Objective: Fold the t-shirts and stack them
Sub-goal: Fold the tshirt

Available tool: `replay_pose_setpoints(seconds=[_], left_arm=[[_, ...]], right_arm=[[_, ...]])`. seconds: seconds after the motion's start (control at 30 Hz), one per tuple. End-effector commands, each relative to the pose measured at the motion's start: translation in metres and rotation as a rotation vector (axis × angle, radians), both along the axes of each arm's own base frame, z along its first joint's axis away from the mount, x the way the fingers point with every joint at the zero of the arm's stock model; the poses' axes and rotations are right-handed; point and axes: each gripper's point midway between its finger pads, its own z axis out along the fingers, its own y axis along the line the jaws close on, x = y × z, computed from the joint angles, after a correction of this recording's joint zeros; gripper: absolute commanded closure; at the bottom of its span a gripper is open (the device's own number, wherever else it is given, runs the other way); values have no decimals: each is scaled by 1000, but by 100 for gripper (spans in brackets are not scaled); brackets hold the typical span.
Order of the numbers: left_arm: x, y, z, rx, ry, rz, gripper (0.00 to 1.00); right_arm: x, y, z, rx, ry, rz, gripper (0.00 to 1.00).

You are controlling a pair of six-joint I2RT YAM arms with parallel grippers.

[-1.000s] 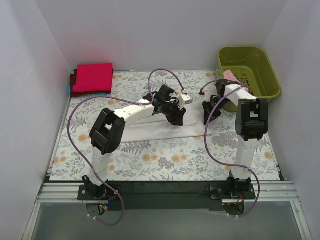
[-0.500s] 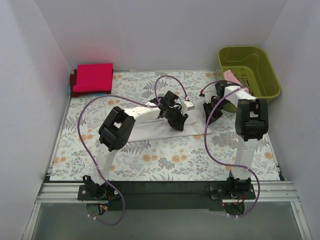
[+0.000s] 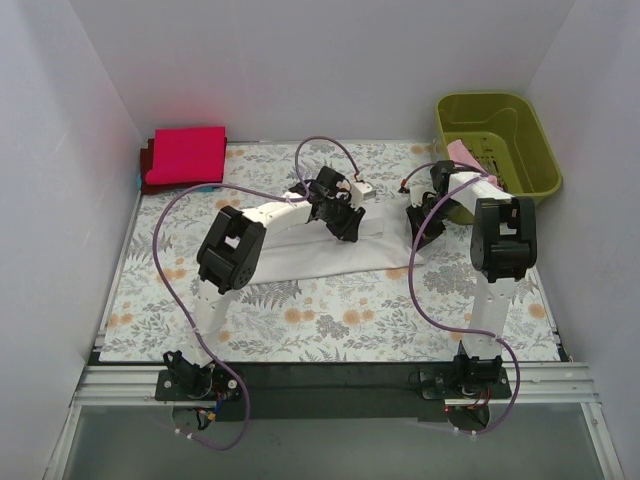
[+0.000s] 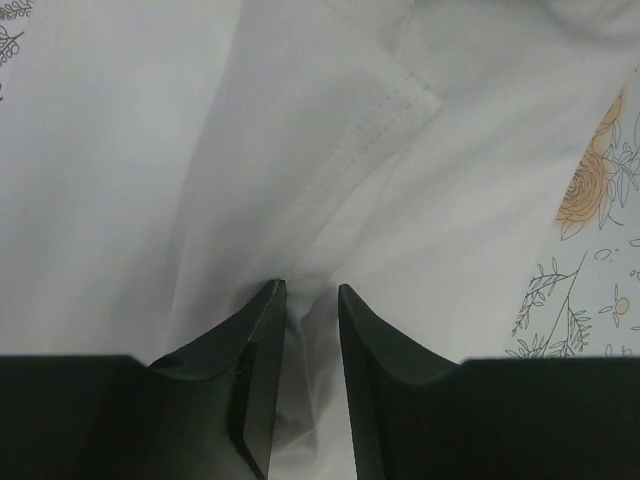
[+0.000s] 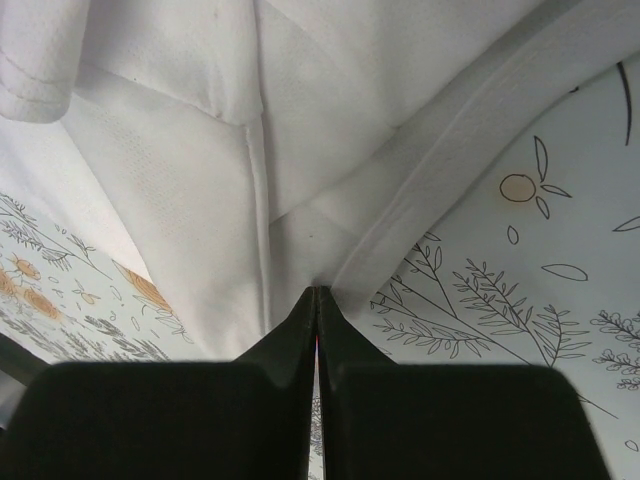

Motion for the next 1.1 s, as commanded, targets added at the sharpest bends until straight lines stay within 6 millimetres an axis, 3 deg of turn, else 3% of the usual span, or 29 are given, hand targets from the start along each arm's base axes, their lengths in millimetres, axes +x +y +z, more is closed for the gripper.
replay_pose_setpoints(seconds=[0.0, 0.27, 0.5, 0.6, 0.77, 0.9, 1.07], left_arm=[[18, -1, 14, -6, -50, 29, 73], [56, 9, 54, -146, -15, 155, 68], [83, 36, 42, -114, 24, 273, 67], [86, 41, 56, -152, 34, 281, 67], [62, 35, 89, -238, 56, 202, 67], [34, 28, 94, -267, 151, 156, 68], [9, 22, 92, -278, 238, 141, 69]], right_arm=[[-18, -15, -17, -69, 63, 14, 98], [-26, -17, -20, -74, 76, 19, 97], [-29, -19, -17, -80, 63, 37, 96], [-28, -16, -7, -59, 37, 50, 96], [-17, -1, 27, 32, -59, 78, 94], [-1, 17, 66, 144, -166, 94, 94], [13, 42, 92, 261, -218, 104, 95]])
